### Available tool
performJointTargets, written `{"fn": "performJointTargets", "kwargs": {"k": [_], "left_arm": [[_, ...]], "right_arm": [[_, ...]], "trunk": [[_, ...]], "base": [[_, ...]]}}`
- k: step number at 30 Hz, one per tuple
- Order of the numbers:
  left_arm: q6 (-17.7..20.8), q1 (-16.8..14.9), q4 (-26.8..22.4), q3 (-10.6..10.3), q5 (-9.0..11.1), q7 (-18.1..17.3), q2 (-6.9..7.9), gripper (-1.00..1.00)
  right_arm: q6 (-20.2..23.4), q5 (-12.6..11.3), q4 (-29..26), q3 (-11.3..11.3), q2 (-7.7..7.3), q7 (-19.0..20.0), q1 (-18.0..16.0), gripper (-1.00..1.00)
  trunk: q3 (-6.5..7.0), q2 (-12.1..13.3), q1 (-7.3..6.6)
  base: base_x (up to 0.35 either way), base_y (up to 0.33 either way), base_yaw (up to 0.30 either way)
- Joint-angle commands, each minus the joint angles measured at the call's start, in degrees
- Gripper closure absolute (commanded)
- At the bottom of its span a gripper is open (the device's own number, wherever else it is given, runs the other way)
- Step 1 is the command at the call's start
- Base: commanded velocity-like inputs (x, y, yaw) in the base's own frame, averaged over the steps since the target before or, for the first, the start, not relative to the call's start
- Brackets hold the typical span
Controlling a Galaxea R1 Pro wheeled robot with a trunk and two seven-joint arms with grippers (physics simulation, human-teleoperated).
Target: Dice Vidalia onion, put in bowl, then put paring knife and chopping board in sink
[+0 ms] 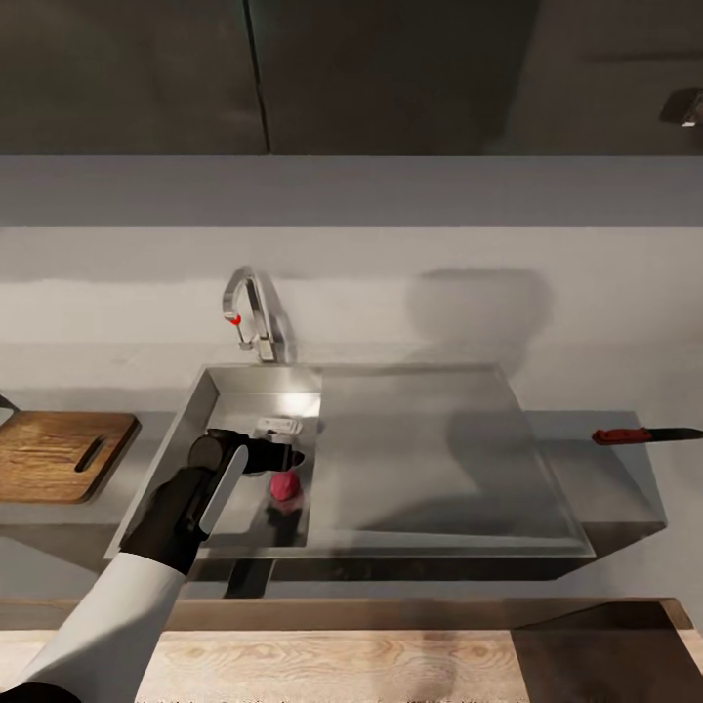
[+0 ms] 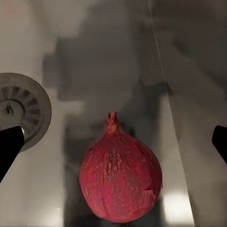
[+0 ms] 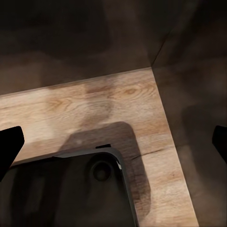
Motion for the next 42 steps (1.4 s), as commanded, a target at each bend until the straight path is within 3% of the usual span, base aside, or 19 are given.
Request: {"fn": "performJointTargets", "kwargs": {"k": [1,42], "left_arm": [[0.2,0.0,0.6,-0.1,0.1,0.0,-0.01,-1.00],[0.1,0.0,2.9,-0.2,0.1,0.0,-0.21,-1.00]], "right_arm": [[0.0,-0.1,-0.1,-0.1,0.04,0.0,0.0,-1.00],[-0.2,-0.1,-0.1,0.0,-0.03,0.2,0.0,-1.00]], "trunk": [[-0.18,-0.1,0.03],[-3.50,-0.1,0.03]], "base": [[0.000,0.000,0.000],[0.000,0.000,0.000]]}}
